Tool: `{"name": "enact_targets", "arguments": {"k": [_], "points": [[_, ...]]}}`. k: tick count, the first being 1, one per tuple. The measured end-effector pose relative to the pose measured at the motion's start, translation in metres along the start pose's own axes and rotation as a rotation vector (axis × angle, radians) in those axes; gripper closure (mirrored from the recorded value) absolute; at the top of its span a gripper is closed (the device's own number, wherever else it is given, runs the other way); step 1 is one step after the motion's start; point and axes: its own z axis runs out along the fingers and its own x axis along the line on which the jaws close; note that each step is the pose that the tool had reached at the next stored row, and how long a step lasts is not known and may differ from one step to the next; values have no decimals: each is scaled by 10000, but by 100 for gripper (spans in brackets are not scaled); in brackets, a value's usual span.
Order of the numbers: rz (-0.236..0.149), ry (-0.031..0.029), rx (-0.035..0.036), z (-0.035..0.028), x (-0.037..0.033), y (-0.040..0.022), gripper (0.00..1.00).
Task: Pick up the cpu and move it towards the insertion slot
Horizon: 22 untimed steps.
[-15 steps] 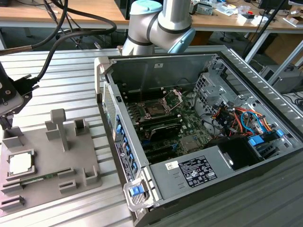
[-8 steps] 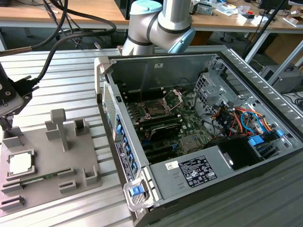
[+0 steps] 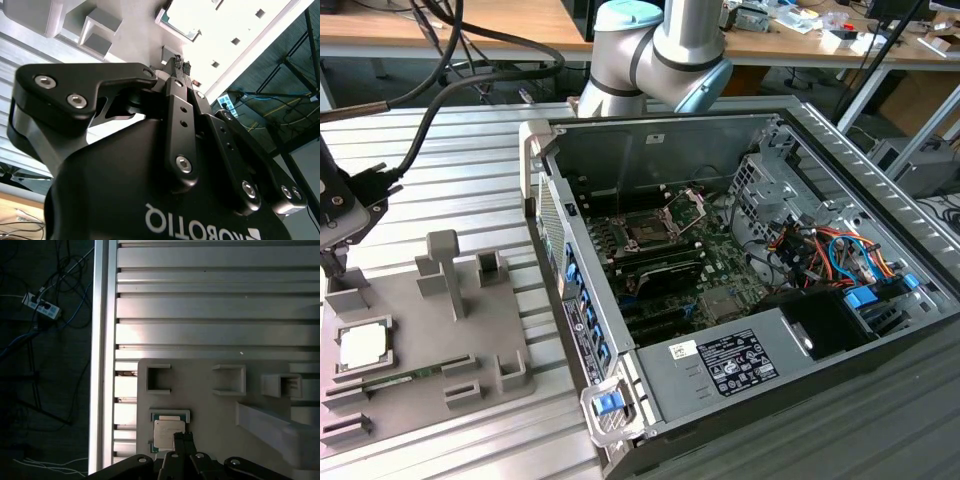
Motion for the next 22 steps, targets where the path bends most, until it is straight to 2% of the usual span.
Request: {"name": "enact_targets", "arguments": {"k": [22], "points": [[0,-1,0,97,8,-24,89]]}}
